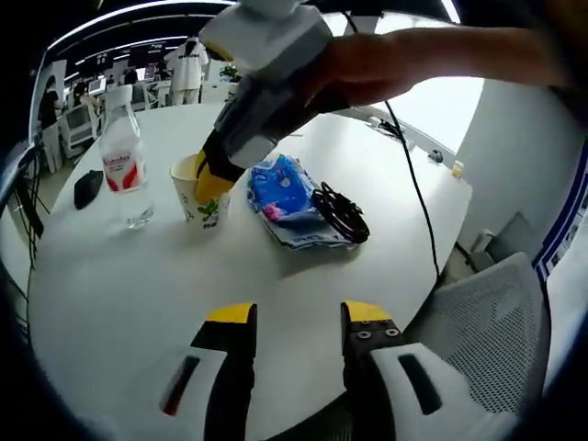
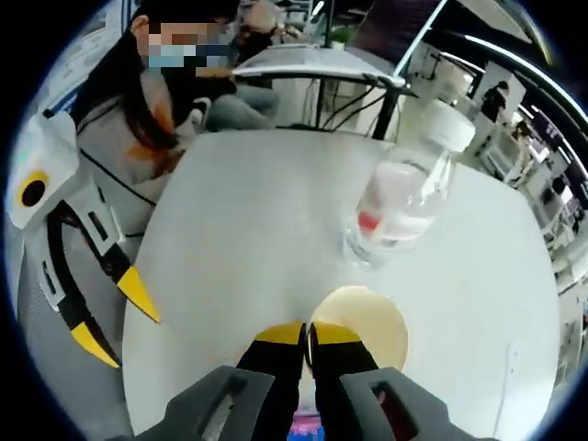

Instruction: Arrange the tabletop items into an orderly group along one side of the table until the central work area is clear of visible clutter.

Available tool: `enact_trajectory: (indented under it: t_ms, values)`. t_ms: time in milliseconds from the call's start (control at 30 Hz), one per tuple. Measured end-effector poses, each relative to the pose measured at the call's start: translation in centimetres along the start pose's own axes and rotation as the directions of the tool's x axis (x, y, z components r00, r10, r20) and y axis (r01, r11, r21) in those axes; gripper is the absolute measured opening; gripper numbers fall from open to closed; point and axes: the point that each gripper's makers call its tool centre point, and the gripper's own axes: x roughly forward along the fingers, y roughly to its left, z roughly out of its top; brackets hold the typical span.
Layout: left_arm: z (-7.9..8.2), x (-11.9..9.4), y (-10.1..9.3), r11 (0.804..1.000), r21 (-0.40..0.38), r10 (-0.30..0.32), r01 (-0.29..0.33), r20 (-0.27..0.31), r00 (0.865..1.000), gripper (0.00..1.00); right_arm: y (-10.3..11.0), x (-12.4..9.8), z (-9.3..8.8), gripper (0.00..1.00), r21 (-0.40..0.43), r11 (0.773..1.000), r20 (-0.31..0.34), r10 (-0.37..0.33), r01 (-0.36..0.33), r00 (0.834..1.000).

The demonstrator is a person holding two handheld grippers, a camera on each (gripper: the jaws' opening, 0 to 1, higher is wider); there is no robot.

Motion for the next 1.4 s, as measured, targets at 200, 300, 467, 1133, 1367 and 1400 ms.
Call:
enact_trajectory:
  t_ms: [200,300,467,1133,1367,1400]
  values:
    - [-0.2,-0.1,0.1,1.0,-0.003,-0.003,0.003,0.002,1.0,0.35,-1.0,0.9,0.8,0.0,0.009,1.0,0.001,-0.022,0.022,1.0]
    - [-0.3,-0.2,0.1,1.0,0.001,-0.004,0.004,-0.002,1.0,0.35,-1.5,1.3,1.1,0.0,0.013,0.999,0.005,-0.032,0.032,0.999]
    - [-0.4,-0.3,0.1,1.0,-0.006,-0.004,0.004,0.0,1.0,0.35,-2.3,1.6,1.5,0.0,0.013,0.999,0.004,-0.05,0.05,0.999]
    - [-0.3,-0.3,0.2,1.0,-0.016,-0.001,0.001,0.004,1.0,0.35,-3.7,1.2,1.8,0.05,0.015,0.996,-0.01,-0.088,0.088,0.996]
    - [-0.2,-0.2,0.2,1.0,-0.015,-0.002,0.002,0.003,1.0,0.35,-3.4,0.7,1.8,0.09,0.01,0.996,-0.006,-0.09,0.09,0.996]
    - [-0.2,-0.2,0.2,1.0,-0.014,-0.002,0.002,0.003,1.0,0.35,-3.4,0.6,1.8,0.1,0.012,0.996,-0.005,-0.089,0.089,0.996]
